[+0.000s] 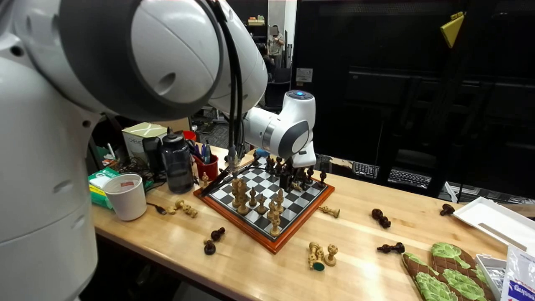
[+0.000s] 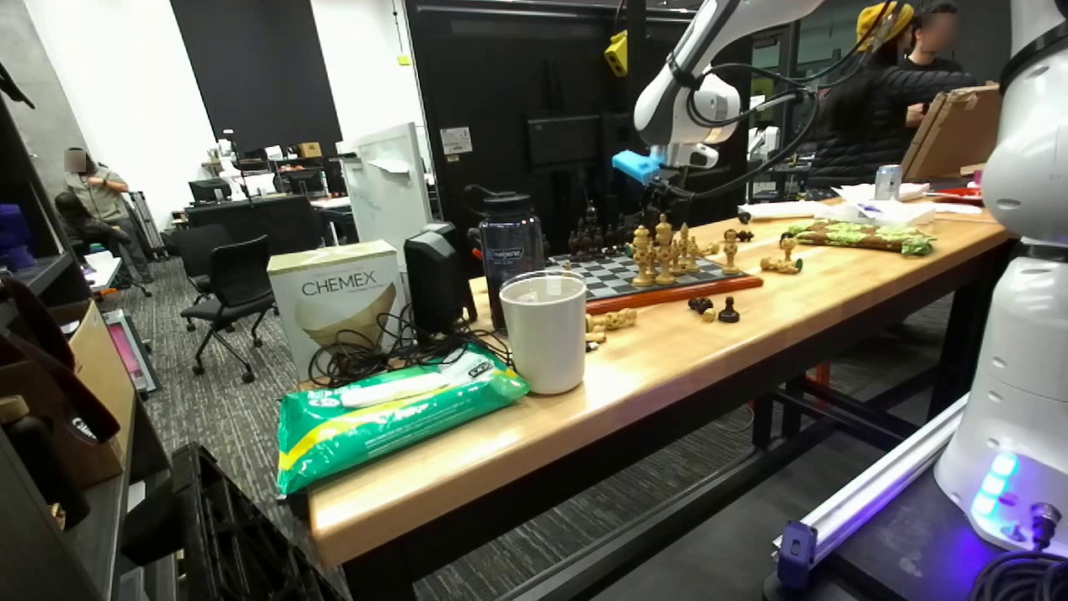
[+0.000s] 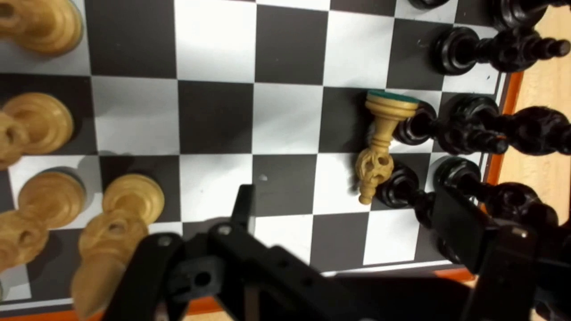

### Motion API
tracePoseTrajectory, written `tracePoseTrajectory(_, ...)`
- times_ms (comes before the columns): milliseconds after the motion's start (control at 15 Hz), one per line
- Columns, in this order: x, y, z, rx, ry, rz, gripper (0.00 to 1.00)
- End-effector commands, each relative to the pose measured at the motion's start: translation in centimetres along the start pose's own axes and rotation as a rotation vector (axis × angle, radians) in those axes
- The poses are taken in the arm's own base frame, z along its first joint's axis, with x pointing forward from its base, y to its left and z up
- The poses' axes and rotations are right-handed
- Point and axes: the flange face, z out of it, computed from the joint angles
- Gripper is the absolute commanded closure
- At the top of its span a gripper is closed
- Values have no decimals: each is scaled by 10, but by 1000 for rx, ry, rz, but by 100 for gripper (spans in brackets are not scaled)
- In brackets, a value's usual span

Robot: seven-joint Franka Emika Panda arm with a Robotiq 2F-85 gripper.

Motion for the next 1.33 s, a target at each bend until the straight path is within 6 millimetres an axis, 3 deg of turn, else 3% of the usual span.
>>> tracePoseTrajectory(0,-10,-3,-7,30,-71,-28,0)
tracePoseTrajectory(267,-13,-5,-3,41,-116,-46,0)
tracePoseTrajectory(1267,6,-3,15,36,-170,-45,0)
